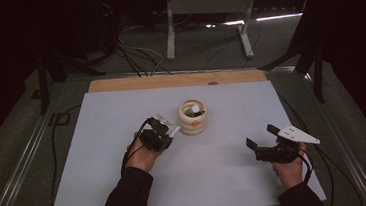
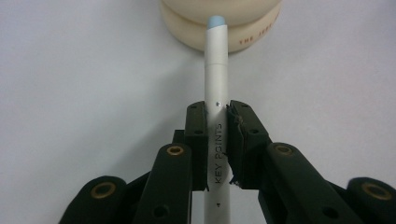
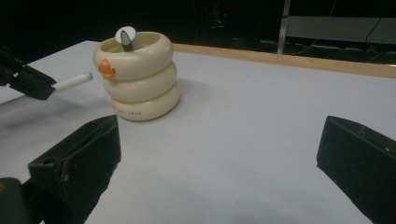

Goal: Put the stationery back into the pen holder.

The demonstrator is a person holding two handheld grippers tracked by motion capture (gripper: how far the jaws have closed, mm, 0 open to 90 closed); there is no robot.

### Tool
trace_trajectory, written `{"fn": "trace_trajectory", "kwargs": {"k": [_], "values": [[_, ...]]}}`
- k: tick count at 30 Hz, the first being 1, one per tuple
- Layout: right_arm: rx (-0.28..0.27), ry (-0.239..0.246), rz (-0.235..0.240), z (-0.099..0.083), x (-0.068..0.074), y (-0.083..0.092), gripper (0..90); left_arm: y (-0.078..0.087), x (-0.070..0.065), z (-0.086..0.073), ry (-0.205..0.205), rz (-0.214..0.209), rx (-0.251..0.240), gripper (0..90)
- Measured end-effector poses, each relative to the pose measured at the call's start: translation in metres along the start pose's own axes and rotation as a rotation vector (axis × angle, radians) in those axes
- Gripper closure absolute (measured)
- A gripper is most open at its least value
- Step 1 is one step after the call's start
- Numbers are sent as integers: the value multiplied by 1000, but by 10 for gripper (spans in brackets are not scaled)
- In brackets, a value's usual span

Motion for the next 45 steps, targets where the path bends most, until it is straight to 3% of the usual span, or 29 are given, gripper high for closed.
{"fn": "trace_trajectory", "kwargs": {"k": [23,45], "values": [[1,1,1,0,1,0,1,28,9,23,11,8,-117,794],[0,-1,0,0,0,0,1,40,13,51,24,-17,-240,794]]}}
Point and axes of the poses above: each handheld gripper's, and its own axes: y roughly backward along the jaws, z roughly out of its top, x roughly to its left, the point moved 5 cm from there along -y, roughly forward along the jaws, and after that the axes turned 1 degree about -x, right-handed, at the moved point
